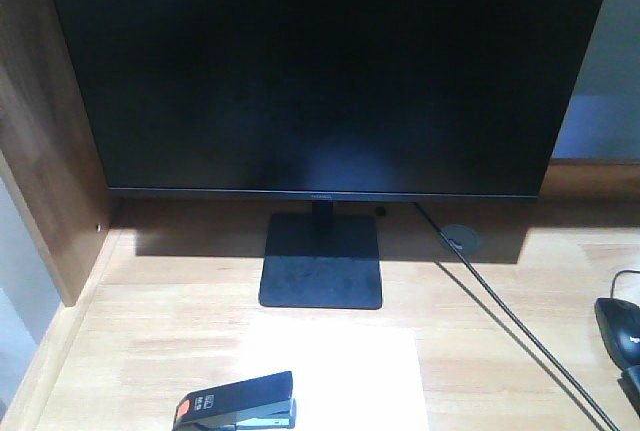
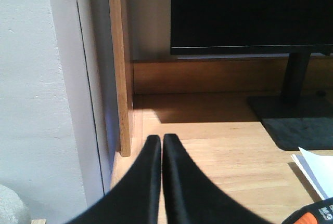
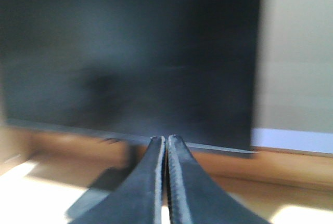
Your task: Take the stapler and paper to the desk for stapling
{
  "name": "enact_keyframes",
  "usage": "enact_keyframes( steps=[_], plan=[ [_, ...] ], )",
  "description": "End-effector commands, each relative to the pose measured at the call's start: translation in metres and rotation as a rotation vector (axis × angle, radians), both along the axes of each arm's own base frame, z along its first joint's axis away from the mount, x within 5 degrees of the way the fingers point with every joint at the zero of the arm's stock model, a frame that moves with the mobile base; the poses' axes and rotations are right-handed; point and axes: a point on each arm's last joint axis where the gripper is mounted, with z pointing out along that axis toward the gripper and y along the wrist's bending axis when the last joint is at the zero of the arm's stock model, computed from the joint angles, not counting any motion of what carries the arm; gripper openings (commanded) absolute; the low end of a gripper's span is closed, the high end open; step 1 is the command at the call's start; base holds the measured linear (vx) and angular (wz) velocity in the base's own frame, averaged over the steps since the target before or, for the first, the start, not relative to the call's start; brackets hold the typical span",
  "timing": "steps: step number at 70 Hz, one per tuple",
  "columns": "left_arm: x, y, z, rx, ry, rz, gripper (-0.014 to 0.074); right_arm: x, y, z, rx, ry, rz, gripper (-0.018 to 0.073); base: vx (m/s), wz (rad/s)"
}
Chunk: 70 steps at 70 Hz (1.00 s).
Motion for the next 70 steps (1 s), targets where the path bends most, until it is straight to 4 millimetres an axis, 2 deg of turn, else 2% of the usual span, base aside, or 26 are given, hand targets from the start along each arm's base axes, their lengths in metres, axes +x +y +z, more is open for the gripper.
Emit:
enact_keyframes(
  steps=[1, 13, 28, 70],
  plan=[
    [0.001, 0.000, -0.002, -0.022, -0.057, 0.007, -0.0006, 0.001, -0.006, 0.009, -0.021, -0.033, -0.075, -0.0002, 0.00, 0.00],
    [0.001, 0.000, -0.002, -0.022, -0.057, 0.007, -0.0006, 0.001, -0.007, 0.009, -0.019, -0.036, -0.084, -0.0002, 0.00, 0.00],
    [0.001, 0.000, -0.002, -0.022, -0.057, 0.007, -0.0006, 0.005, -0.009, -0.009, 0.019, 0.013, -0.102, -0.0002, 0.00, 0.00],
    [0.001, 0.000, -0.002, -0.022, -0.057, 0.007, -0.0006, 0.005, -0.011, -0.011, -0.036, 0.029, -0.134, -0.0002, 0.00, 0.00]
  ],
)
